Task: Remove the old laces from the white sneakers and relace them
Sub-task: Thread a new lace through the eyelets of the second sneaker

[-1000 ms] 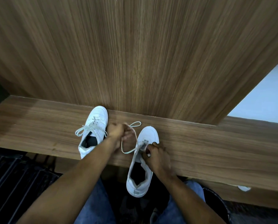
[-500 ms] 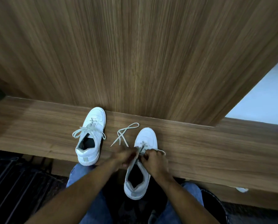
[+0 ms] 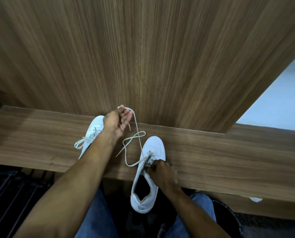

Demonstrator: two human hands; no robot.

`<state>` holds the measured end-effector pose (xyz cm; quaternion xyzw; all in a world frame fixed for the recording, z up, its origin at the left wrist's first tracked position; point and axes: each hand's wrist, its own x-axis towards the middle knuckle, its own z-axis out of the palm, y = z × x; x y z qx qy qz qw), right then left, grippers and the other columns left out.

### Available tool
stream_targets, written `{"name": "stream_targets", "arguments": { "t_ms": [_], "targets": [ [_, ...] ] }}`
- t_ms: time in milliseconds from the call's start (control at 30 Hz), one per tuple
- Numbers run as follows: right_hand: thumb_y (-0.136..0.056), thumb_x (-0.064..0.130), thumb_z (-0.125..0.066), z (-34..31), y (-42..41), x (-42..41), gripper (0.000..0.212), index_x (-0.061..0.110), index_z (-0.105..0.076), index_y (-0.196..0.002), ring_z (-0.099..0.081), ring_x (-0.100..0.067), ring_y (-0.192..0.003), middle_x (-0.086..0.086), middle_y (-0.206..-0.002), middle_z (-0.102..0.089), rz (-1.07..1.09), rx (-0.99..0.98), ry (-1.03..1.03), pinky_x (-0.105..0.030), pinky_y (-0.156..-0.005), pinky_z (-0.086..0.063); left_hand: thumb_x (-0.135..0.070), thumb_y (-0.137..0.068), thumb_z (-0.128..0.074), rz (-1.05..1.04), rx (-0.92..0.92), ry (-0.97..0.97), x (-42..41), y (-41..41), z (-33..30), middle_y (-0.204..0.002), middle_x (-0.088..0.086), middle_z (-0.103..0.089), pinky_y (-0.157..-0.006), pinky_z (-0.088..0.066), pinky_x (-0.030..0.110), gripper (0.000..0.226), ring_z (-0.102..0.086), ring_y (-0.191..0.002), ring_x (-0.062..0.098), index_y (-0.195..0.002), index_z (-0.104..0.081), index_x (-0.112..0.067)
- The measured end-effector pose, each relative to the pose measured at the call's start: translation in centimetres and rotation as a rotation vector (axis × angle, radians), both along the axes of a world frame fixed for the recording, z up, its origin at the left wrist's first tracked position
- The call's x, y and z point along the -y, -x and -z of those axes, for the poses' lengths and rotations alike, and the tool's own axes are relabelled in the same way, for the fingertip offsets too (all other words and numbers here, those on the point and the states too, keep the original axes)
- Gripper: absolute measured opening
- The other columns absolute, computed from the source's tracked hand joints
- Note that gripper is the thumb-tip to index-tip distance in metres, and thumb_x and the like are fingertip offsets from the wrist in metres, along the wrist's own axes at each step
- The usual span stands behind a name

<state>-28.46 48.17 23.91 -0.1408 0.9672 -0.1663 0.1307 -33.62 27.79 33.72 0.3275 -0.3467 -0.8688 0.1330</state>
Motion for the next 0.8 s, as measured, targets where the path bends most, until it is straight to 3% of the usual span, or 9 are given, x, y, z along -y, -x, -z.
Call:
{"name": "stream_targets", "arguments": {
  "t_ms": [100, 233, 300, 367, 433, 533, 667, 800],
  "targets": [
    [-0.089, 0.050, -0.052, 0.0, 0.0, -0.1, 0.034, 0.021, -0.068, -0.098, -0.065, -0.024, -0.100, 0.001, -0.105, -0.070, 0.005, -0.018, -0.013, -0.030, -0.076, -0.046, -0.017, -0.095, -0.057, 0.087, 0.089, 0.161, -0.8, -0.8, 0.7, -0.068, 0.002, -0.068, -0.047, -0.054, 0.020, 0.008, -0.067, -0.055, 0.011, -0.087, -0.061, -0.017],
    [-0.089, 0.050, -0.053, -0.2, -0.2, 0.0, 0.034, 0.023, -0.067, -0.103, -0.064, -0.026, -0.103, -0.001, -0.108, -0.069, 0.015, -0.021, -0.008, -0.031, -0.079, -0.047, -0.021, -0.091, -0.061, 0.504, 0.378, 0.550, -3.9, -4.8, 6.1, -0.054, 0.002, -0.052, -0.034, -0.034, 0.014, 0.020, -0.046, -0.036, 0.008, -0.072, -0.060, -0.014],
    [-0.090, 0.047, -0.054, -0.3, -0.2, 0.0, 0.031, 0.023, -0.067, -0.105, -0.064, -0.027, -0.104, -0.001, -0.110, -0.069, 0.025, -0.012, -0.001, -0.031, -0.080, -0.047, -0.032, -0.090, -0.064, 0.778, 0.461, 0.621, -5.1, -6.5, 8.7, -0.056, 0.006, -0.055, -0.037, -0.035, 0.015, 0.028, -0.047, -0.040, 0.010, -0.072, -0.064, -0.011],
    [-0.090, 0.045, -0.052, -0.3, -0.2, 0.0, 0.031, 0.024, -0.067, -0.107, -0.064, -0.026, -0.105, -0.001, -0.111, -0.069, 0.026, 0.000, 0.004, -0.032, -0.081, -0.048, -0.042, -0.088, -0.065, 0.868, 0.483, 0.604, -5.8, -7.1, 10.0, -0.069, 0.012, -0.061, -0.042, -0.039, 0.019, 0.036, -0.051, -0.048, 0.014, -0.082, -0.070, -0.006],
    [-0.090, 0.046, -0.052, -0.2, -0.2, 0.0, 0.031, 0.025, -0.067, -0.107, -0.063, -0.025, -0.105, 0.000, -0.111, -0.069, 0.024, 0.001, -0.001, -0.032, -0.081, -0.048, -0.037, -0.089, -0.062, 0.855, 0.465, 0.702, -5.9, -6.5, 10.6, -0.076, 0.019, -0.066, -0.046, -0.043, 0.025, 0.038, -0.054, -0.052, 0.020, -0.085, -0.068, 0.001],
    [-0.090, 0.048, -0.054, -0.2, -0.2, 0.1, 0.032, 0.022, -0.066, -0.104, -0.064, -0.026, -0.104, -0.001, -0.109, -0.069, 0.031, -0.005, -0.009, -0.031, -0.079, -0.048, -0.017, -0.090, -0.056, 0.856, 0.480, 0.903, -6.1, -5.4, 9.5, -0.067, 0.018, -0.064, -0.045, -0.045, 0.026, 0.025, -0.056, -0.045, 0.018, -0.069, -0.061, -0.005],
    [-0.089, 0.049, -0.055, -0.3, -0.2, 0.1, 0.033, 0.021, -0.066, -0.102, -0.064, -0.025, -0.102, -0.001, -0.107, -0.069, 0.037, -0.010, -0.007, -0.031, -0.078, -0.048, 0.002, -0.091, -0.051, 0.508, 0.352, 0.733, -4.6, -3.7, 6.9, -0.057, 0.010, -0.053, -0.038, -0.040, 0.019, 0.026, -0.053, -0.040, 0.011, -0.067, -0.057, -0.006],
    [-0.089, 0.051, -0.053, -0.2, -0.1, 0.1, 0.035, 0.022, -0.067, -0.104, -0.064, -0.025, -0.103, 0.000, -0.109, -0.069, 0.043, 0.009, -0.005, -0.031, -0.079, -0.048, -0.007, -0.091, -0.056, 0.361, 0.295, 0.705, -3.0, -3.1, 6.6, -0.055, 0.005, -0.059, -0.042, -0.046, 0.019, 0.026, -0.055, -0.041, 0.011, -0.066, -0.058, -0.013]
  ]
}}
